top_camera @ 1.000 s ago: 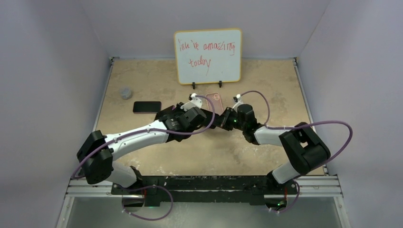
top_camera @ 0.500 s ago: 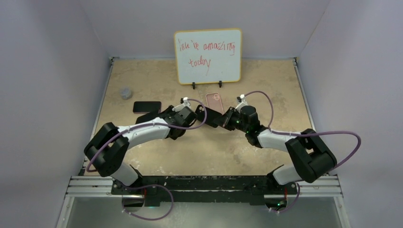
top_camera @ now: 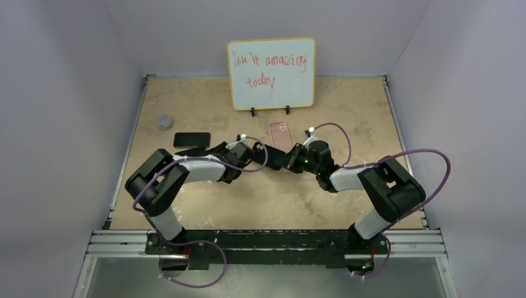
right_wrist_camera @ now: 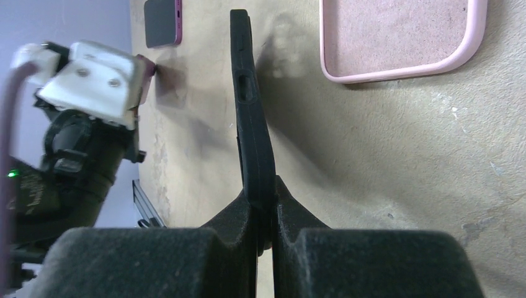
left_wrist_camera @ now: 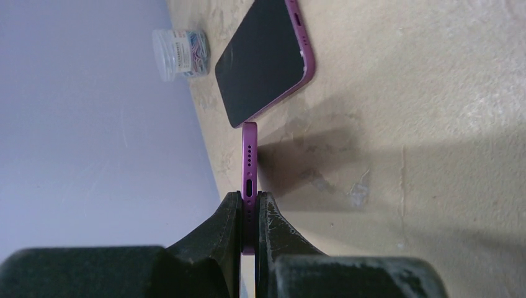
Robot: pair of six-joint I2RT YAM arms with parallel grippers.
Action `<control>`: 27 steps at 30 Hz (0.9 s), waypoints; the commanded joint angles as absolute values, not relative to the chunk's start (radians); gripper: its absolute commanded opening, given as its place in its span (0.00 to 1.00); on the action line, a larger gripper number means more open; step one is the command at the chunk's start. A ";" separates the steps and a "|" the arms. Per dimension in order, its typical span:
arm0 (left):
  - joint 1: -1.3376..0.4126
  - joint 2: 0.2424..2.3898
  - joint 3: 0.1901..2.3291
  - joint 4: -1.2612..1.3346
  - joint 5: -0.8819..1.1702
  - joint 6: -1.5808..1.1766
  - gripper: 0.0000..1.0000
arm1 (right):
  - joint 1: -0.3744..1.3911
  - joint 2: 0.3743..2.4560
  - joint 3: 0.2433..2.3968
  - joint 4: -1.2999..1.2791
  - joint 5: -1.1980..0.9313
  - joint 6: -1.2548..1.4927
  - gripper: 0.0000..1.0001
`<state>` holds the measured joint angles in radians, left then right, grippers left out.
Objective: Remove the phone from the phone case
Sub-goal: Place the phone at the center of the board.
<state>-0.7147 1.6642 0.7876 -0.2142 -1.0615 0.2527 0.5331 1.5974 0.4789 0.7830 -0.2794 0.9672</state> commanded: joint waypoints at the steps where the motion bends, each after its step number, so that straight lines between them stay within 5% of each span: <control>1: -0.700 1.739 0.780 -0.078 -1.139 0.378 0.00 | 0.540 1.596 0.474 0.833 -0.301 0.975 0.00; 14: -0.650 1.903 0.825 -0.060 -1.096 0.389 0.02 | 0.542 1.615 0.478 0.846 -0.325 0.974 0.00; 21: -0.674 1.936 0.841 -0.140 -1.079 0.327 0.18 | 0.542 1.608 0.479 0.843 -0.327 0.970 0.00; 27: -0.723 1.947 0.848 -0.148 -1.096 0.299 0.19 | 0.542 1.594 0.478 0.830 -0.323 0.961 0.00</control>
<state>-0.6914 1.9350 0.8173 -0.1375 -1.1187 0.3477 0.5365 1.6169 0.4782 0.8127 -0.3084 0.9684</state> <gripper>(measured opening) 0.191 0.088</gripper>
